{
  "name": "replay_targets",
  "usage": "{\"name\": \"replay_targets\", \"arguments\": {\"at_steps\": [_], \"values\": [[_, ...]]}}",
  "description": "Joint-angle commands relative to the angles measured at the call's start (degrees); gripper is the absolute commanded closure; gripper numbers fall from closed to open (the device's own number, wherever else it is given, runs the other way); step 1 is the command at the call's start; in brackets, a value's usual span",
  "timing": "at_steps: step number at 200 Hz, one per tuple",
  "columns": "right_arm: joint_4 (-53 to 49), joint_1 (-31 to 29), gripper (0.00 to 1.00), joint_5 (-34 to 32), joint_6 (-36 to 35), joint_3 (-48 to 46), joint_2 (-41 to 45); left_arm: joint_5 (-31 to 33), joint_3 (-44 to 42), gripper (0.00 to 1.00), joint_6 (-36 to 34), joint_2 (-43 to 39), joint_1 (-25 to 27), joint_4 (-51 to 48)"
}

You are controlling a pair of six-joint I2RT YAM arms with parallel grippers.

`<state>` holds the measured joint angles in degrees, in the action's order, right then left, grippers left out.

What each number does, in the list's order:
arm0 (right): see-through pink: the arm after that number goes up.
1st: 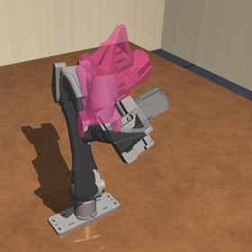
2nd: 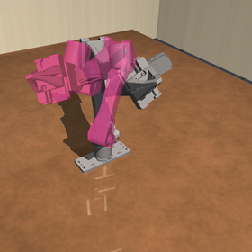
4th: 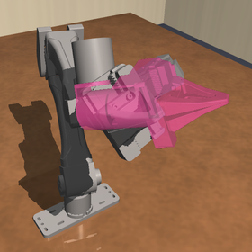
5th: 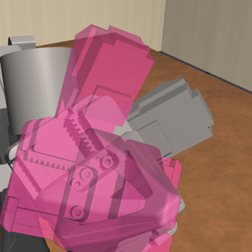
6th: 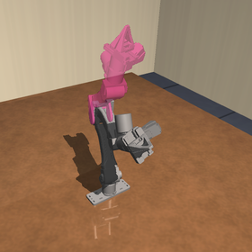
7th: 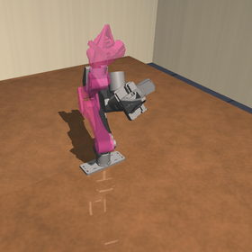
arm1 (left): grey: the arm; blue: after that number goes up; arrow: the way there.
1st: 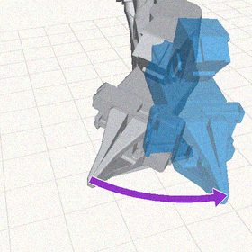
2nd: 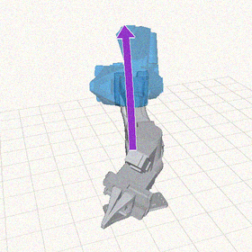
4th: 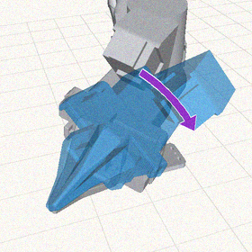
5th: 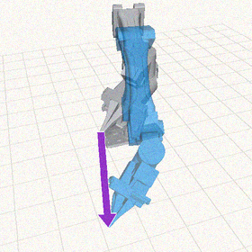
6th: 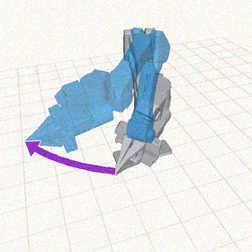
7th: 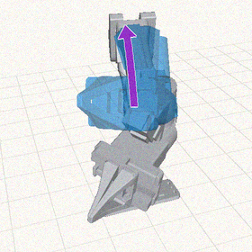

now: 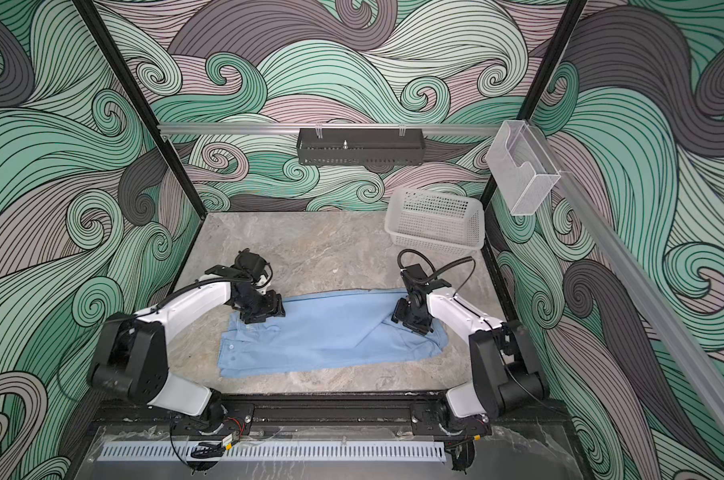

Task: Fold and stack the long sleeve shirts
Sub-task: 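Grasp both shirt ends and rotate the folded strip to lie lengthwise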

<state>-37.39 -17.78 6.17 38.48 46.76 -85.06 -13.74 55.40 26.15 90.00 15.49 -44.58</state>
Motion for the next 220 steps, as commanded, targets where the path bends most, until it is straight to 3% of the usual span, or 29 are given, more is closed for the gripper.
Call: {"name": "replay_targets", "arguments": {"at_steps": [1,64,96,132,169,194,220], "values": [[3.1,-0.4,0.41,-0.3,0.6,0.2,-3.4,-0.6,0.1,0.34,1.2,3.0,-1.5,0.4],[5.8,-5.4,0.49,-1.9,-4.9,14.1,-21.6,-3.9,-13.1,0.32,8.2,-1.2,-11.1,3.7],[6.6,-8.9,0.51,-2.5,-9.6,25.8,-28.3,-10.3,-20.4,0.33,14.0,-3.1,-11.5,10.5],[4.5,-9.4,0.51,-0.9,-15.0,40.9,-36.5,-12.6,-24.8,0.34,19.1,-8.1,-11.4,12.4],[-1.6,-9.3,0.45,-2.4,-21.0,52.8,-39.7,-13.1,-20.7,0.32,20.0,-17.2,-11.4,6.8],[-5.4,-9.2,0.35,-7.0,-22.3,53.9,-34.0,-12.8,-13.8,0.27,18.9,-21.5,-11.3,2.8],[-9.7,-9.1,0.27,-10.2,-19.9,51.0,-25.9,-8.3,-4.6,0.19,14.7,-22.9,-11.3,-1.6]]}}
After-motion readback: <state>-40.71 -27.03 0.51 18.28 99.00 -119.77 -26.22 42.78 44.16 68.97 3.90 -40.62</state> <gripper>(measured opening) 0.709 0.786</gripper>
